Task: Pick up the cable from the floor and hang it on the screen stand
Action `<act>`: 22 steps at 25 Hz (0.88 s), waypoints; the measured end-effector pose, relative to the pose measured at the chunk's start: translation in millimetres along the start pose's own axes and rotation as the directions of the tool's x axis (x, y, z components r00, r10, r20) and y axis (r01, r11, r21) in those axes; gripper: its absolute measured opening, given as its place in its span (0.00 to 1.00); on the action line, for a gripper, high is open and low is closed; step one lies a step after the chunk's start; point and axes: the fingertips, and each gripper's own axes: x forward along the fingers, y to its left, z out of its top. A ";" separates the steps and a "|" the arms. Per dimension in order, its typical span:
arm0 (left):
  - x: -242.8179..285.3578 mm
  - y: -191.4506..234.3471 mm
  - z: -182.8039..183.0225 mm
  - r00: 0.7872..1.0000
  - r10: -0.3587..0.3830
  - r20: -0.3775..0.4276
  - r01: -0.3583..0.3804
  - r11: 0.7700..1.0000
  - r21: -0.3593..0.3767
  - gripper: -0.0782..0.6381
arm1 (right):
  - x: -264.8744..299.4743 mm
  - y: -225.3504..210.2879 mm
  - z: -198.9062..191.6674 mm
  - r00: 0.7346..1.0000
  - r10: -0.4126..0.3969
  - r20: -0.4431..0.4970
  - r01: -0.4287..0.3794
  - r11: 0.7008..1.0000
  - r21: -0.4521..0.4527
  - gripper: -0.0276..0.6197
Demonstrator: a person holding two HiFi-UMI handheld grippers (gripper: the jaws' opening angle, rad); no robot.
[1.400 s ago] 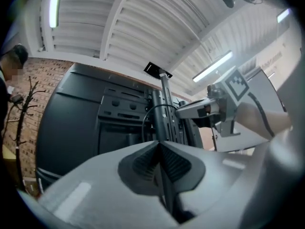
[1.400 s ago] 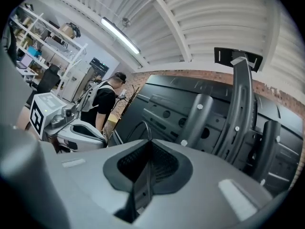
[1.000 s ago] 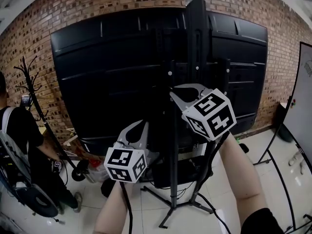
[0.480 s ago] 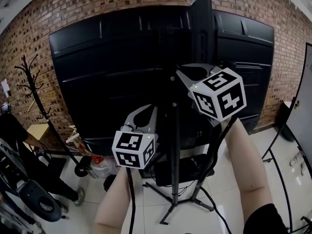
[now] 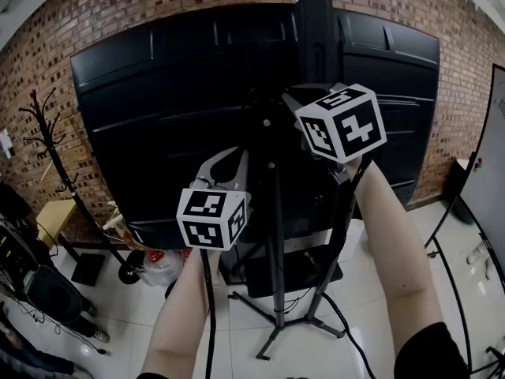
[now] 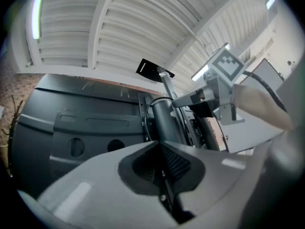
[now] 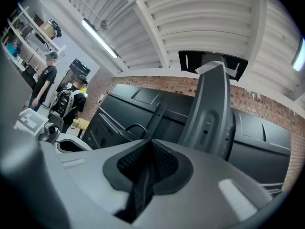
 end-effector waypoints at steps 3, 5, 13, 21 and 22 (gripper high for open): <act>0.4 -0.3 1.2 1.000 0.001 -0.004 0.000 1.000 0.008 0.12 | 3.4 -8.1 -4.4 1.000 -0.020 -0.021 0.021 1.000 0.016 0.07; -0.2 -3.0 -1.0 1.000 -0.002 -0.009 0.002 1.000 0.004 0.12 | 2.7 -10.9 -8.5 0.999 -0.034 -0.035 0.035 0.999 0.025 0.07; -2.3 -18.7 -6.7 1.000 -0.002 -0.009 0.002 1.000 0.000 0.12 | -1.5 -8.1 -32.7 0.998 -0.033 -0.052 0.036 0.998 0.049 0.07; -8.2 -17.2 -18.1 0.999 0.012 -0.031 -0.012 1.000 0.002 0.12 | 5.3 -2.7 -59.3 0.998 -0.021 -0.067 0.028 0.993 0.112 0.07; -8.7 -16.3 -19.2 0.999 0.012 -0.032 -0.012 1.000 0.000 0.12 | 5.9 -2.8 -62.3 0.997 -0.021 -0.069 0.029 0.992 0.121 0.07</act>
